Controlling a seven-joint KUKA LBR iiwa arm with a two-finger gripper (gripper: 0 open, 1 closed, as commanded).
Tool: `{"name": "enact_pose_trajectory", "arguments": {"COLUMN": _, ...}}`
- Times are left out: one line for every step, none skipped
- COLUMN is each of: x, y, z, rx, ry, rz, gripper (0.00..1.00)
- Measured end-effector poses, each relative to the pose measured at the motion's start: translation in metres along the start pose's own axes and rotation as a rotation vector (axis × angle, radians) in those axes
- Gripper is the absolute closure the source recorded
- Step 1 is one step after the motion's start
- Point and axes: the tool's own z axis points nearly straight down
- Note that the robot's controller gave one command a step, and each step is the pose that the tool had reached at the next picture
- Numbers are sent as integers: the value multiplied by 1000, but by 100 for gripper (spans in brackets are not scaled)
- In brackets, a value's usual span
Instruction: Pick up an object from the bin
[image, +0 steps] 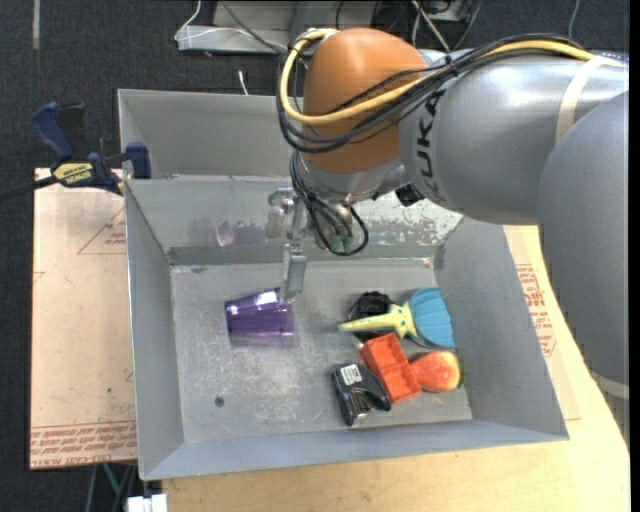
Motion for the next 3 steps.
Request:
{"name": "enact_pose_trajectory", "arguments": {"x": -2, "y": -1, "z": -5, "rx": -1, "ry": -7, "rz": 3, "gripper": 0}}
{"name": "enact_pose_trajectory", "arguments": {"x": 24, "y": -2, "z": 55, "rx": -1, "ry": -4, "rz": -108, "gripper": 0}}
{"name": "enact_pose_trajectory", "arguments": {"x": 29, "y": 2, "z": 54, "rx": -3, "ry": -15, "rz": -101, "gripper": 0}}
